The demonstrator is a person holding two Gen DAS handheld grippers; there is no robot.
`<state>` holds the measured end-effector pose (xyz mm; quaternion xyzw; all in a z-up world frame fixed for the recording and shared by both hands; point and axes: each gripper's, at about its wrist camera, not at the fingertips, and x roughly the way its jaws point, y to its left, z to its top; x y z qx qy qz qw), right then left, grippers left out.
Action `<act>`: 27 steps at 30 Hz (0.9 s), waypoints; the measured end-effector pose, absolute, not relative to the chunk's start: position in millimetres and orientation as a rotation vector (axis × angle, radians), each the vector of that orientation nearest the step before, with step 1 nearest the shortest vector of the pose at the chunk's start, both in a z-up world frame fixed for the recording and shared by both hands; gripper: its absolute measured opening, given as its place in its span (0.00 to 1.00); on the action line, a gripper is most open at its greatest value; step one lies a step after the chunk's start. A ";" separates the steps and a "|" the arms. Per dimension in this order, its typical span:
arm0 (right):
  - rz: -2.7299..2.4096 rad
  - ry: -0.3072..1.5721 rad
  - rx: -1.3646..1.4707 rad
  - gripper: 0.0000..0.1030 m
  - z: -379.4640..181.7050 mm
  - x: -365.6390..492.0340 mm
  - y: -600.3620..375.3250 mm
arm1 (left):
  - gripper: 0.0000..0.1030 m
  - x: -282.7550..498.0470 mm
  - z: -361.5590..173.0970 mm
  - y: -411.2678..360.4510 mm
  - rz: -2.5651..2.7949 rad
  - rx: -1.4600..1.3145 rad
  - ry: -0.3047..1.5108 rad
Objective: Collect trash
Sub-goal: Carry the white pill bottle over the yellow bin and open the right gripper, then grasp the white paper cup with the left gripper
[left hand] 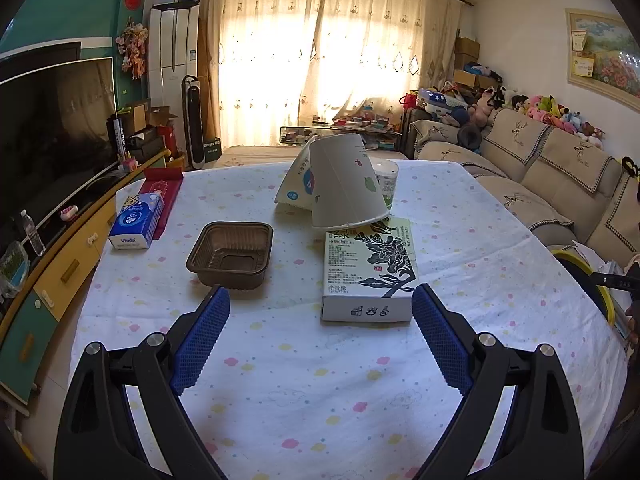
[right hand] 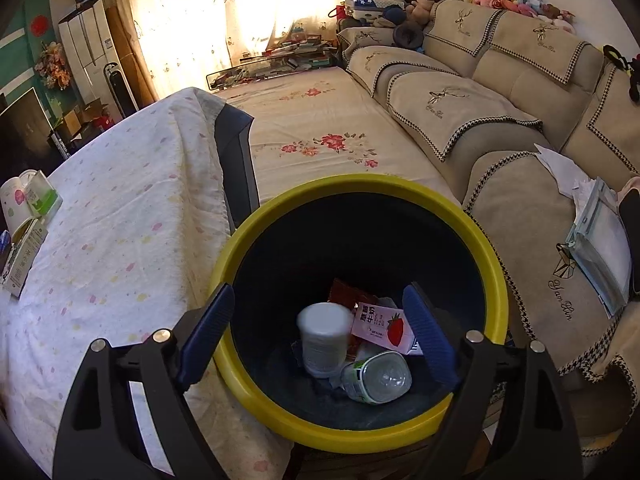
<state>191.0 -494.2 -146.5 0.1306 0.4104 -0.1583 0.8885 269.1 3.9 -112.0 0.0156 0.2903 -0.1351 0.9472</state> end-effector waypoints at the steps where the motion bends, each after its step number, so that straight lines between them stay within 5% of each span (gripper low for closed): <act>1: -0.325 0.852 0.273 0.79 -146.4 191.3 -494.4 | 0.88 269.0 -111.8 3.6 -0.276 0.033 0.591; 14: -0.283 0.839 0.316 0.80 -149.6 189.6 -485.2 | 0.88 274.5 -103.1 -8.3 -0.311 0.005 0.621; 27: -0.236 0.800 0.376 0.80 -147.7 178.4 -492.5 | 0.88 381.6 -84.0 -58.4 -0.334 -0.043 0.769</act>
